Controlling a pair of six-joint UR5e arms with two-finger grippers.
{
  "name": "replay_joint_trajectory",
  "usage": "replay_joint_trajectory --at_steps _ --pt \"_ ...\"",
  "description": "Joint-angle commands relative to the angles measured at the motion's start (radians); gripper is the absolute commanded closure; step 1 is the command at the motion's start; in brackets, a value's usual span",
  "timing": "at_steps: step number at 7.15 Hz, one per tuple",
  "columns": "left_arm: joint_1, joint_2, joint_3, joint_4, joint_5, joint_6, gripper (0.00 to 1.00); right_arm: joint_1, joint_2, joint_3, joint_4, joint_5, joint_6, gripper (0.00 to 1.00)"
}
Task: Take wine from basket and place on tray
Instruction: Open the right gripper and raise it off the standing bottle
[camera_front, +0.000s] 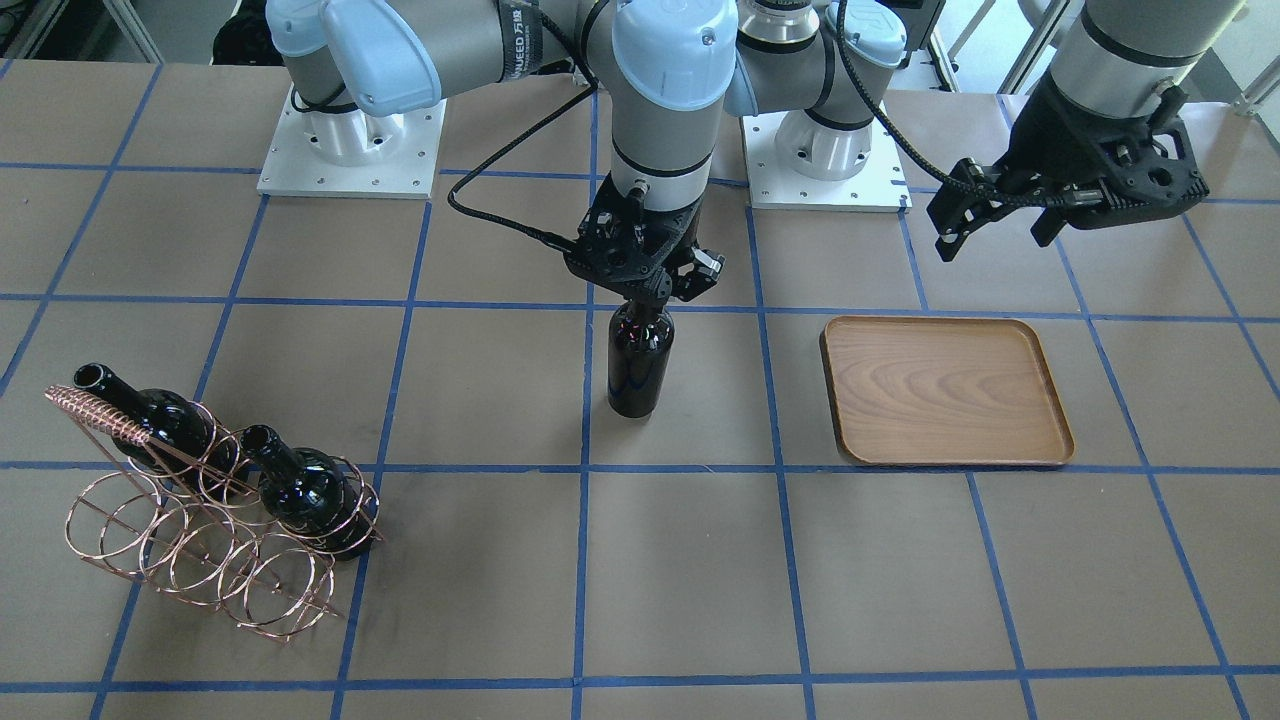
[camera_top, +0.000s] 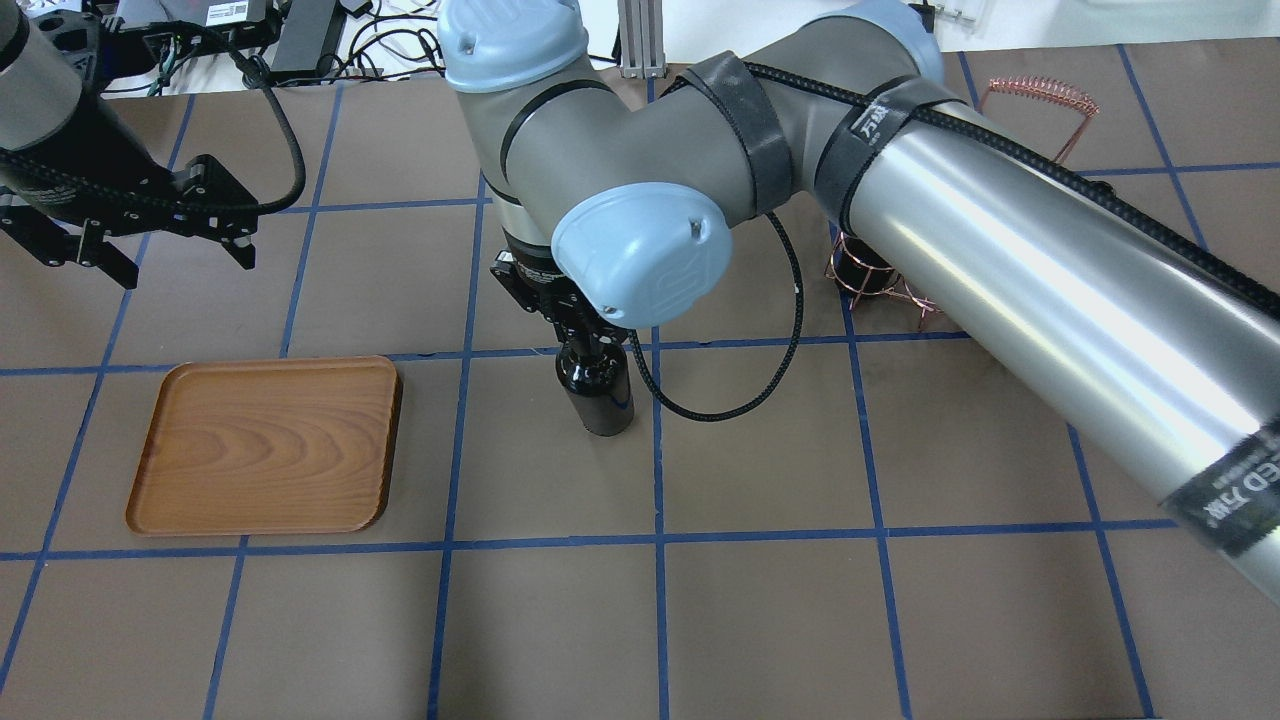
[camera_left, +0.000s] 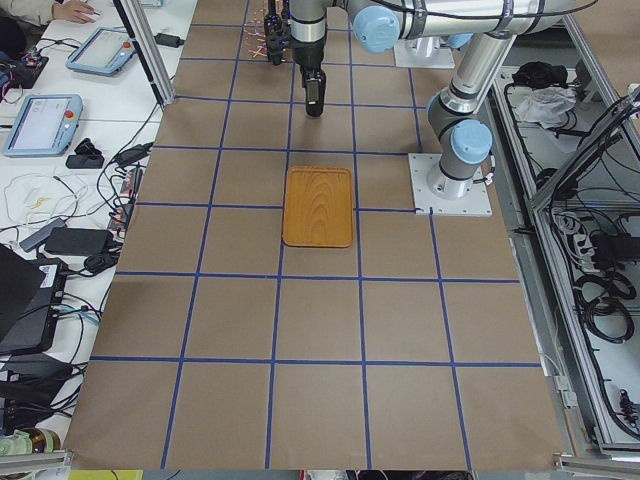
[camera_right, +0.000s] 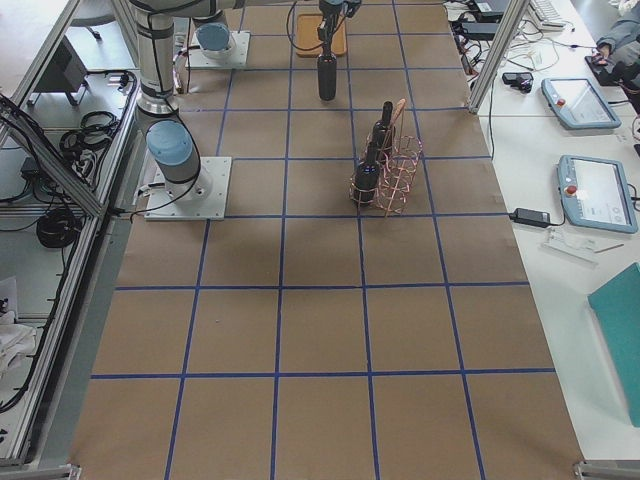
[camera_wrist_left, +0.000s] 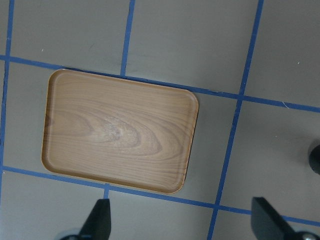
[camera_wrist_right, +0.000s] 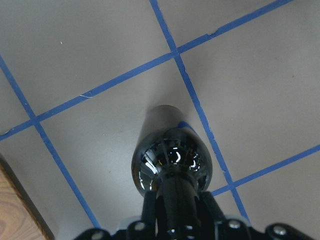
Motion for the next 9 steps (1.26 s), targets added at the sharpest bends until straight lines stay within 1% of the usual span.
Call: replay_joint_trajectory --at_steps 1,2,3,5,6,7,8,9 --pt "-0.001 0.000 -0.001 0.001 0.000 0.000 0.00 0.000 0.002 0.002 -0.001 -0.002 0.000 0.41" --pt "-0.003 0.000 -0.001 0.001 0.000 0.000 0.00 0.000 0.003 0.004 -0.001 -0.002 -0.002 0.38" --pt "-0.001 -0.002 -0.001 -0.002 0.002 0.000 0.00 0.000 0.003 0.002 0.001 0.001 -0.002 0.32" --pt "-0.003 -0.012 -0.001 0.011 -0.005 0.000 0.00 -0.018 -0.006 -0.005 0.001 0.009 -0.012 0.29" --pt "-0.004 -0.020 -0.001 0.020 -0.017 0.003 0.00 -0.040 -0.017 -0.009 0.001 -0.008 -0.087 0.29" --pt "-0.018 -0.024 -0.001 0.019 -0.017 -0.005 0.00 -0.093 -0.047 -0.009 0.013 -0.028 -0.191 0.29" --pt "-0.035 -0.020 0.001 0.014 -0.012 -0.003 0.00 -0.166 -0.085 -0.007 0.047 -0.028 -0.310 0.29" --pt "-0.084 -0.024 0.004 0.030 -0.018 -0.014 0.00 -0.245 -0.119 -0.007 0.096 -0.030 -0.437 0.28"
